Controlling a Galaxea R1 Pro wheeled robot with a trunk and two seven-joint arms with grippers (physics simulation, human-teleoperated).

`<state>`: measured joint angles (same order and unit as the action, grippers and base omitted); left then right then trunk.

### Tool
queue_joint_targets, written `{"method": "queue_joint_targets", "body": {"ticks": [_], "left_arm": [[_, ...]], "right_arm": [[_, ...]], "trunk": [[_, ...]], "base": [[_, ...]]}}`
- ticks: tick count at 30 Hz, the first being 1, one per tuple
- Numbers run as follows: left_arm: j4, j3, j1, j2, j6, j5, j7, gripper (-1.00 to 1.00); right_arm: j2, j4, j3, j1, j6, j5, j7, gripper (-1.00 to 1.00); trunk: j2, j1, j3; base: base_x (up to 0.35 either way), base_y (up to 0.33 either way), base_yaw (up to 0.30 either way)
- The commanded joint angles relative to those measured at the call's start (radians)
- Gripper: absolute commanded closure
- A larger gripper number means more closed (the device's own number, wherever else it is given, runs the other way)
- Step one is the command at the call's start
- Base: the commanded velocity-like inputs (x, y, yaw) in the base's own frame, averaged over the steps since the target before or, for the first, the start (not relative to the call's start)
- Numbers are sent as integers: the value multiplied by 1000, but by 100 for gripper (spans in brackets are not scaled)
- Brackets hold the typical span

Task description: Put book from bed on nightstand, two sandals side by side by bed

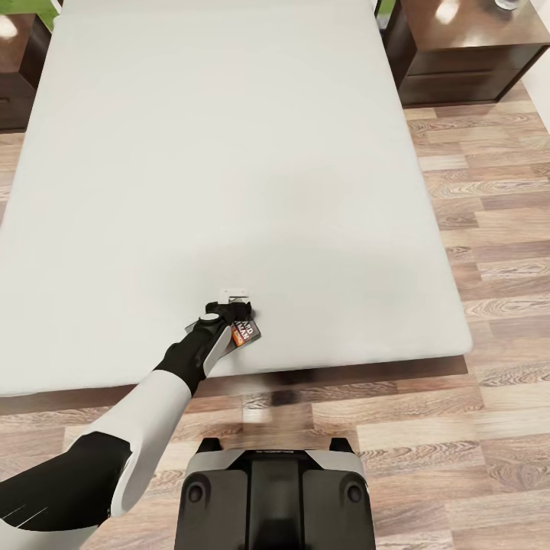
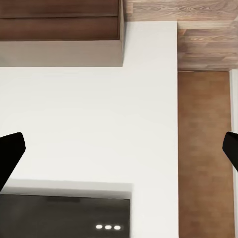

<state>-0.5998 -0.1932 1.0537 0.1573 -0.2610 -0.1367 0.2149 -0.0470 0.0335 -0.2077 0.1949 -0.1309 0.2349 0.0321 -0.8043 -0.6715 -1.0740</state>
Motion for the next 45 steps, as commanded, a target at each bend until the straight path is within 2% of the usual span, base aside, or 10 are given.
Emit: {"method": "queue_joint_targets", "body": {"ticks": [1, 45], "left_arm": [[-2, -6, 0, -1, -4, -11, 9, -100], [-1, -6, 0, -1, -3, -11, 9, -100]], "right_arm": [[-1, 2, -9, 0, -6, 7, 3, -100], [-1, 2, -9, 0, -6, 7, 2, -100]], "trunk": [[-1, 0, 0], [-1, 0, 0]], "base": [[-46, 0, 0], [-31, -4, 0]]}}
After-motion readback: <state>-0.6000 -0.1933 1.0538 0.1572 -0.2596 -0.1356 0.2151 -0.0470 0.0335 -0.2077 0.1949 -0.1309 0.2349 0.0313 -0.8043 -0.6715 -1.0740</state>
